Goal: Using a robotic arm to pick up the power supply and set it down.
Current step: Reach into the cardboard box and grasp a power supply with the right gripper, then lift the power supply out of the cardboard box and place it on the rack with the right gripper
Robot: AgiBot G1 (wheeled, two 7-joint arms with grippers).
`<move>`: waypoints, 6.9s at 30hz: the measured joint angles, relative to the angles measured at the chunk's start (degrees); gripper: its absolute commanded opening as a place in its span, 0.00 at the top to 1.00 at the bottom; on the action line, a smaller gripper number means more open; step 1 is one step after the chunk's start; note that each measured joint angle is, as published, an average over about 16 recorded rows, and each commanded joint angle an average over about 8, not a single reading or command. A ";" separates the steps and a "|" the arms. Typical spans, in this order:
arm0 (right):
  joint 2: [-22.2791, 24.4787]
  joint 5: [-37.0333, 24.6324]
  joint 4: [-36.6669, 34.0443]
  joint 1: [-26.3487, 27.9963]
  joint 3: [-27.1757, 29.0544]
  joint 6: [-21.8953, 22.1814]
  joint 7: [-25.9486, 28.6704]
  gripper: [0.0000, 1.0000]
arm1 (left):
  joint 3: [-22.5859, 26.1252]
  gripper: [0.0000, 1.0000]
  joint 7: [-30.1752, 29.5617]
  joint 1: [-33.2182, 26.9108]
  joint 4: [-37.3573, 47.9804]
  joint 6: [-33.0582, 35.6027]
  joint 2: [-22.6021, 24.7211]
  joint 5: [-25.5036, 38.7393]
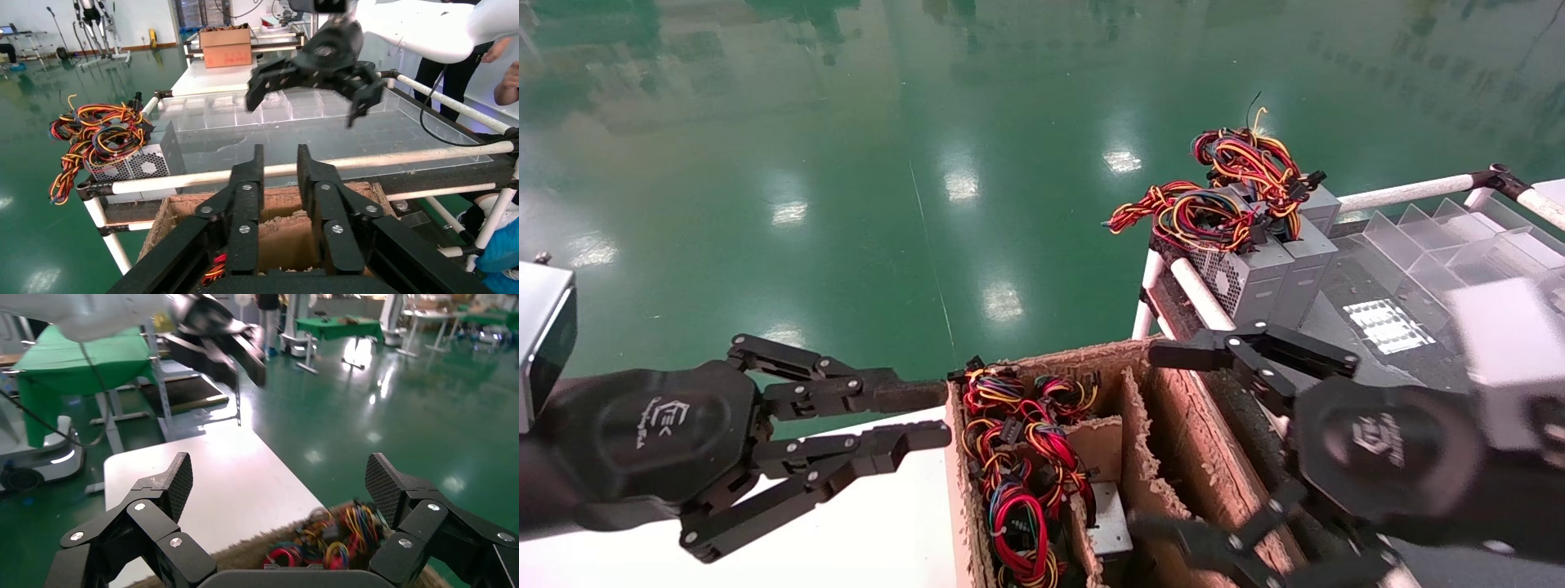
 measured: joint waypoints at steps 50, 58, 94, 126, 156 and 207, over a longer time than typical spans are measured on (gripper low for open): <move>-22.11 -23.29 -33.41 15.47 -15.77 0.61 -4.72 1.00 | 0.02 0.00 0.01 -0.01 0.01 0.00 -0.01 -0.01; -22.61 -24.14 -33.09 15.11 -15.91 2.27 -6.39 1.00 | 0.03 0.00 0.01 -0.01 0.01 0.00 -0.01 -0.02; -6.05 -8.99 -9.27 6.02 -6.04 2.47 5.17 1.00 | 0.04 0.00 0.02 -0.01 0.01 -0.01 -0.01 -0.03; 1.90 -2.18 -9.72 10.68 2.81 7.57 5.94 1.00 | 0.05 0.00 0.03 -0.02 0.01 -0.01 -0.02 -0.03; 8.99 -9.87 -31.53 21.67 2.11 0.52 -4.09 1.00 | 0.07 0.00 0.03 -0.02 0.01 -0.02 -0.02 -0.04; -7.61 -26.49 -65.90 42.59 -5.82 20.89 -18.78 1.00 | 0.09 0.00 0.04 -0.03 0.01 -0.03 -0.03 -0.06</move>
